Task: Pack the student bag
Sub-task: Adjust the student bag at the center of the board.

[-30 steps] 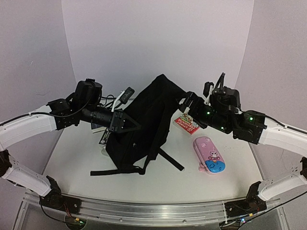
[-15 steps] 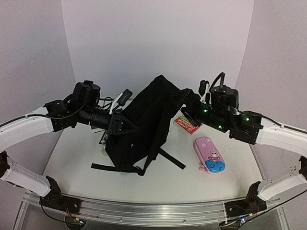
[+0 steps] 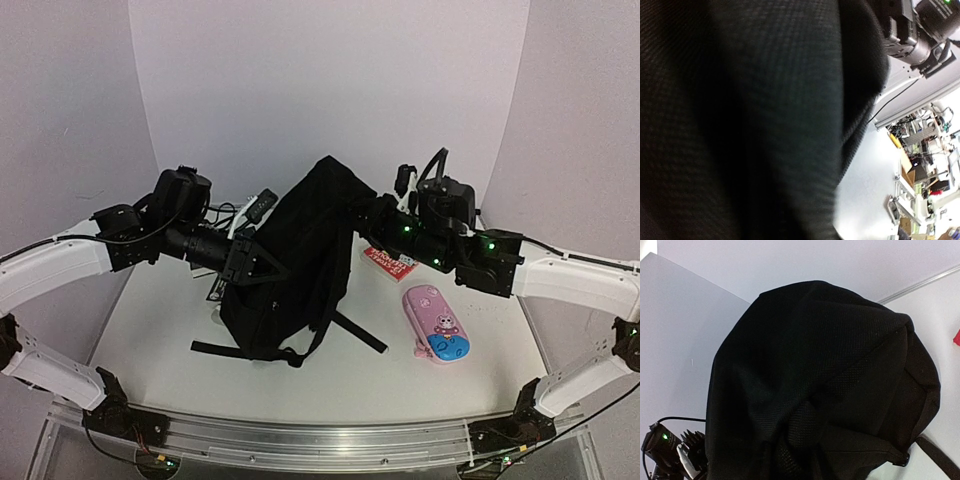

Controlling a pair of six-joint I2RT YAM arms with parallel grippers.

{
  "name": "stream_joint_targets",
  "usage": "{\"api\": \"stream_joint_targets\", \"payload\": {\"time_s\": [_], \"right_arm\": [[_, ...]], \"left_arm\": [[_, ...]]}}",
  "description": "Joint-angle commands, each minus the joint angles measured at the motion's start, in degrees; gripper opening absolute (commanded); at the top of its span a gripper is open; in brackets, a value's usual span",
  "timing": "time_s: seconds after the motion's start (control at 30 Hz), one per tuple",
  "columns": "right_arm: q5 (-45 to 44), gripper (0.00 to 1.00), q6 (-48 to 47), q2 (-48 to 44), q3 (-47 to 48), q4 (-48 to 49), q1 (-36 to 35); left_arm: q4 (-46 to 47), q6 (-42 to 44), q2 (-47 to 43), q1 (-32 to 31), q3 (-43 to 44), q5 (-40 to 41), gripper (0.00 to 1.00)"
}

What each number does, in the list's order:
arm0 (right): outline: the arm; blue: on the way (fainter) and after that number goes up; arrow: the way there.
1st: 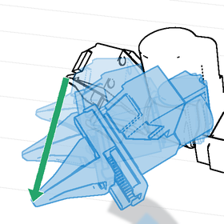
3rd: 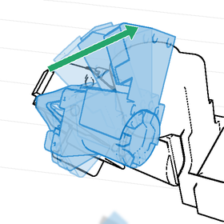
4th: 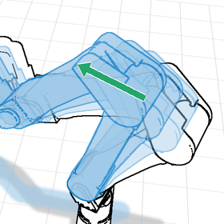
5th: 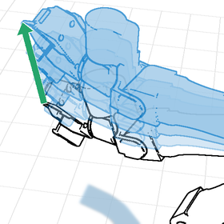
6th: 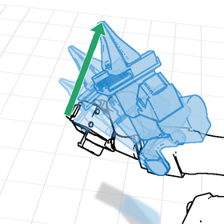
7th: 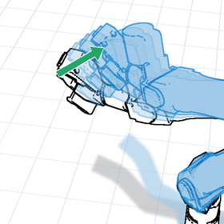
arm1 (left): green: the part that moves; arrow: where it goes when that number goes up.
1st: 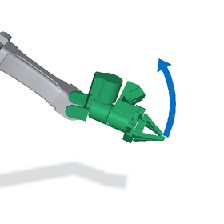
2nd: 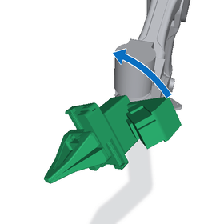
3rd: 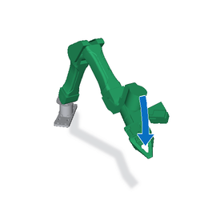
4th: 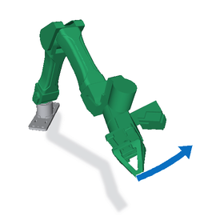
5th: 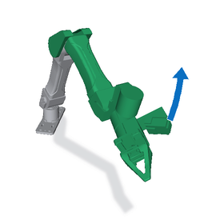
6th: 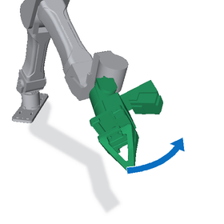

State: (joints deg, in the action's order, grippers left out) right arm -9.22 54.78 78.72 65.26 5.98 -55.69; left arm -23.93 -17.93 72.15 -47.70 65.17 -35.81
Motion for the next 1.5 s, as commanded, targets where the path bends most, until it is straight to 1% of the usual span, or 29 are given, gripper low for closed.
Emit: {"api": "stream_joint_targets", "payload": {"time_s": [0.0,0.03,0.1,0.17,0.27,0.33,0.4,0.47,0.57,0.7,0.77,0.93,1.0,1.07,1.2,1.27,1.4,1.47], "right_arm": [[-3.6,0.02,-5.26,-1.11,3.14,-0.54,0.17],[-3.97,0.0,-6.74,-1.77,3.68,-1.59,0.62],[-2.22,0.0,-9.85,-2.46,5.39,-4.26,2.55],[3.55,0.0,-13.61,-2.37,7.52,-7.38,5.47],[11.66,0.0,-17.94,-1.7,10.33,-11.51,9.38],[19.25,0.0,-19.37,-1.3,10.86,-12.24,12.96],[26.3,0.0,-20.15,-0.72,11.14,-12.36,15.61],[33.35,0.0,-21.27,0.23,11.91,-12.53,17.4],[41.28,0.0,-22.68,1.43,13.93,-12.94,18.02],[46.65,0.0,-23.32,1.74,16.78,-13.44,18.23],[49.97,0.0,-23.42,1.79,18.4,-13.68,18.56],[57.44,0.0,-25.25,1.8,21.0,-14.18,19.31],[59.29,0.0,-25.85,1.79,21.61,-14.24,19.9],[60.06,0.0,-25.98,1.94,21.79,-14.3,20.97],[61.28,0.0,-26.68,3.57,20.69,-14.24,23.89],[61.66,0.0,-27.83,4.53,19.78,-14.24,25.01],[62.24,0.0,-30.6,6.97,18.37,-14.11,27.39],[62.01,0.01,-32.43,7.81,18.02,-14.1,28.22]], "left_arm": [[-3.2,-0.11,-0.6,-0.36,5.53,-0.02,0.36],[-3.65,-0.61,-0.9,-0.3,6.32,0.73,0.43],[-5.15,-1.08,-1.47,-0.29,9.34,2.05,0.55],[-6.75,-1.6,-1.79,-0.23,12.33,4.08,0.64],[-10.15,-1.96,-1.38,0.06,17.3,8.0,0.74],[-12.14,-2.22,-0.91,0.79,20.07,10.13,0.79],[-12.82,-2.9,-0.33,2.05,21.63,11.78,0.83],[-13.08,-4.11,0.95,4.6,22.52,11.7,0.86],[-12.44,-6.72,3.84,9.04,23.25,8.28,0.86],[-9.76,-1.7,6.75,9.81,22.03,0.54,0.82],[-7.81,-0.29,7.11,9.82,20.38,-2.32,0.83],[-6.87,-0.39,9.04,9.82,22.6,-2.17,0.86],[-6.43,0.05,9.22,9.88,23.69,0.24,0.88],[-6.08,0.02,9.57,9.97,24.51,0.04,0.88],[-3.93,-0.84,11.01,10.01,24.14,-6.55,0.86],[-3.05,-1.42,11.37,9.99,22.67,-7.63,0.85],[-0.37,-4.37,12.28,9.67,19.63,-10.81,0.78],[2.17,-6.18,12.43,8.65,18.04,-12.09,0.77]]}}
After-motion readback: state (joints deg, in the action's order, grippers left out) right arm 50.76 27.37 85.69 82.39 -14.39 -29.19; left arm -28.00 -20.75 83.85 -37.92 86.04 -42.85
